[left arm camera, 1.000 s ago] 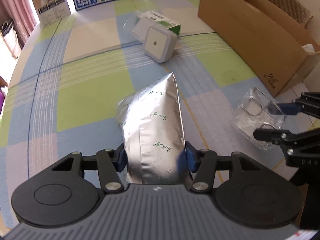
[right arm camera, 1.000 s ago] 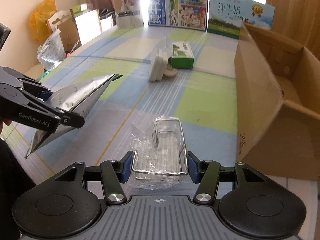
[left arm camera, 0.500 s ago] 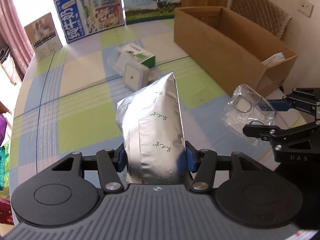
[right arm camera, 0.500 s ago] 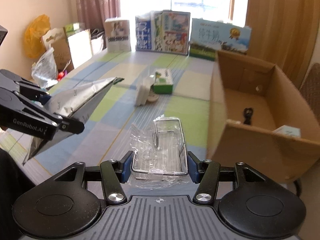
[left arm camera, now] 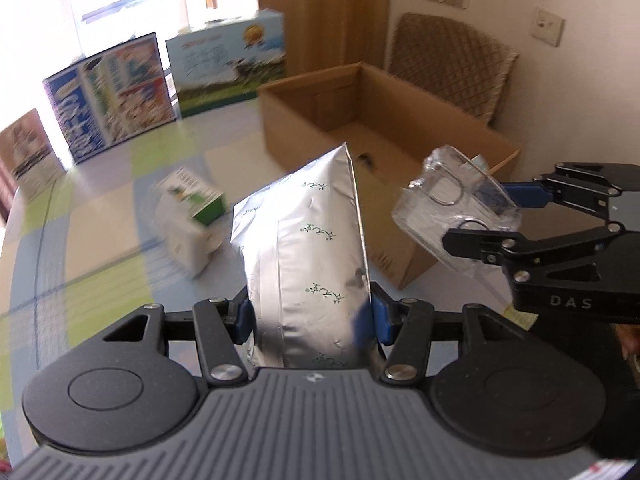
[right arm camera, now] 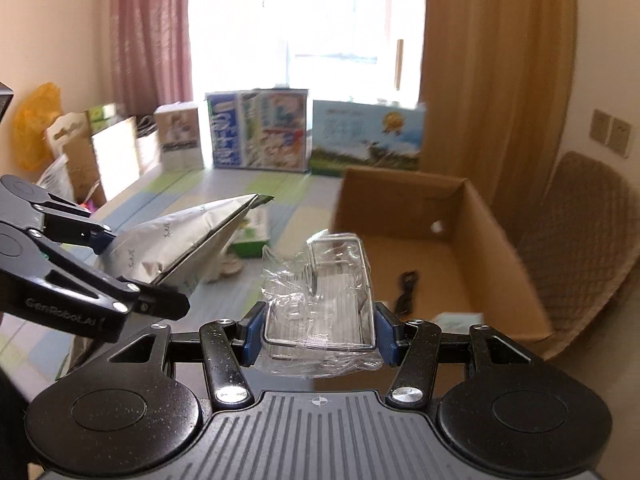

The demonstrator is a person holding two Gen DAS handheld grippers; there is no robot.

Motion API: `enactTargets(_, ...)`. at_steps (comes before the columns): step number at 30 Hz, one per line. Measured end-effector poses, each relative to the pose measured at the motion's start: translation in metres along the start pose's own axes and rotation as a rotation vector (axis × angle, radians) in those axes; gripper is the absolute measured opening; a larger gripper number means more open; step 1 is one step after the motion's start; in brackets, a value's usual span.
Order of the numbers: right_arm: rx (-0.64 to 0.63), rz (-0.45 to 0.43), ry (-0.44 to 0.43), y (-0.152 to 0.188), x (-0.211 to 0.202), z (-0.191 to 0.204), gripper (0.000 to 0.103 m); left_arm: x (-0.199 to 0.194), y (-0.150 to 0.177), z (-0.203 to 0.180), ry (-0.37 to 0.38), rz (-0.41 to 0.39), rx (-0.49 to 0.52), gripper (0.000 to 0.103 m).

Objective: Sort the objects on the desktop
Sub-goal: 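Carry foil bag and soap dish into the cardboard box and open both tools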

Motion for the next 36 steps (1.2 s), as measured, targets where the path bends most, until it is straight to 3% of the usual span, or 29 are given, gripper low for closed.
enactTargets(6,0.034,-0.035,0.060,-0.020,0.004,-0.041,0.052,0.011,-0.048,-0.021,0.072,-0.053,0.025,0.051)
enactTargets(14,0.042,-0.059,0.100,-0.040,0.017,-0.080,0.052,0.041,-0.095,-0.042,0.094,-0.072,0.080,0.051)
enactTargets(27,0.056,-0.049,0.126,-0.053,0.056,-0.123,0.052,0.096,-0.141,-0.041,0.120,-0.068,0.022,0.051)
enactTargets(36,0.065,-0.029,0.130,-0.051,0.079,-0.138,0.052,0.131,-0.150,-0.036,0.128,-0.045,-0.006,0.051)
Point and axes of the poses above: each gripper's, at about its wrist camera, not at the fingertips, and x roughly the way its jaws point, z to its left, y to its underside, the point moved 5 cm from there along x, roughly the way its jaws point, and after that the axes turned 10 degrees about x, right-handed, at the moved point
